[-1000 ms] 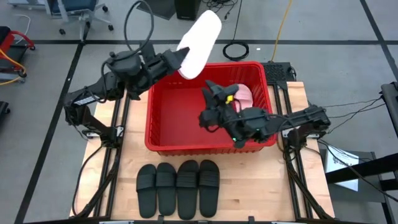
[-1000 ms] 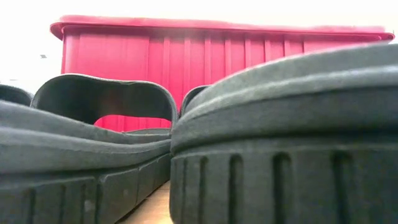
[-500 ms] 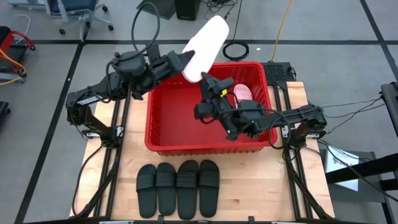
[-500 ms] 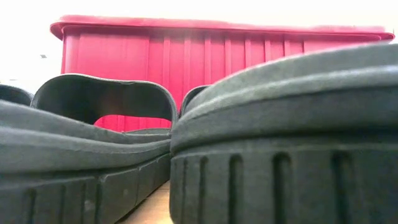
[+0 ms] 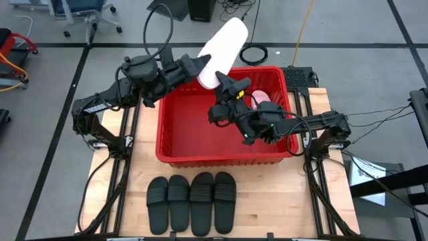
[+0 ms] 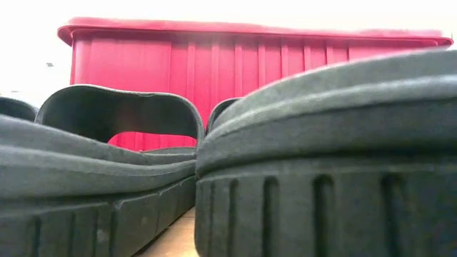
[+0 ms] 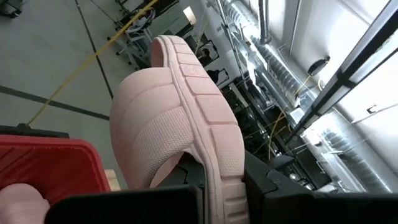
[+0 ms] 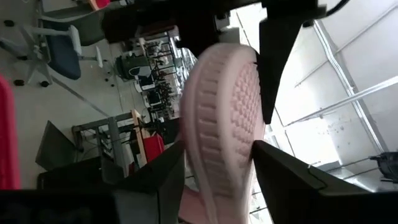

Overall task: Pick and place slides into bin
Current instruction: Stack the pink slide on top of the pink slide in the red bin

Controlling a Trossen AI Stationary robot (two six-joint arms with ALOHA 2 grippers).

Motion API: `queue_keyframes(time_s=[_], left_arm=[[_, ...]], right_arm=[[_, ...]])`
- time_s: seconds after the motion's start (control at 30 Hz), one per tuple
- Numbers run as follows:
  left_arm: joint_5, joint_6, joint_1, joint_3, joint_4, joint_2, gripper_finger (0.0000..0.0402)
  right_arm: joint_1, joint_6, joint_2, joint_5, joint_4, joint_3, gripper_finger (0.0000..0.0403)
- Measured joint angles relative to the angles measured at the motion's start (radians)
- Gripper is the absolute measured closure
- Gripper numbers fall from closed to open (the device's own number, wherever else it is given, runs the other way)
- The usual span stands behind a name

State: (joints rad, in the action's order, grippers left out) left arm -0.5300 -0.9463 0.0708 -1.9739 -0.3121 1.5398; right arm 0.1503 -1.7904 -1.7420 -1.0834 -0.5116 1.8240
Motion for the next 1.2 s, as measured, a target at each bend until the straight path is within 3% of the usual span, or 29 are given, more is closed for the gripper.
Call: queue_keyframes(time_s=[0.3,0.57,0.73,0.87,1.0,1.2], left_arm=[[0.014,0.001,0.000,0.000,0.000,0.000,0.0366],[0.014,0.001,0.000,0.000,-0.001,0.000,0.0366],[0.020,0.009,0.003,0.000,-0.001,0.000,0.0366],[0.085,0.079,0.020,0.000,0.007,0.000,0.0360],[0.214,0.132,0.055,0.000,0.020,-0.009,0.0325],[0.343,0.136,0.099,0.002,0.023,-0.033,0.0234]], right_arm=[[-0.007,0.007,0.000,0.014,-0.031,0.000,0.0241],[-0.005,0.022,0.002,0.014,-0.038,0.000,0.0358],[-0.005,0.061,0.002,0.014,-0.035,0.000,0.0360],[-0.005,0.097,0.002,0.013,-0.044,0.000,0.0361],[0.004,0.141,0.012,0.010,-0.049,0.000,0.0361],[0.015,0.235,0.047,0.014,-0.038,0.000,0.0361]])
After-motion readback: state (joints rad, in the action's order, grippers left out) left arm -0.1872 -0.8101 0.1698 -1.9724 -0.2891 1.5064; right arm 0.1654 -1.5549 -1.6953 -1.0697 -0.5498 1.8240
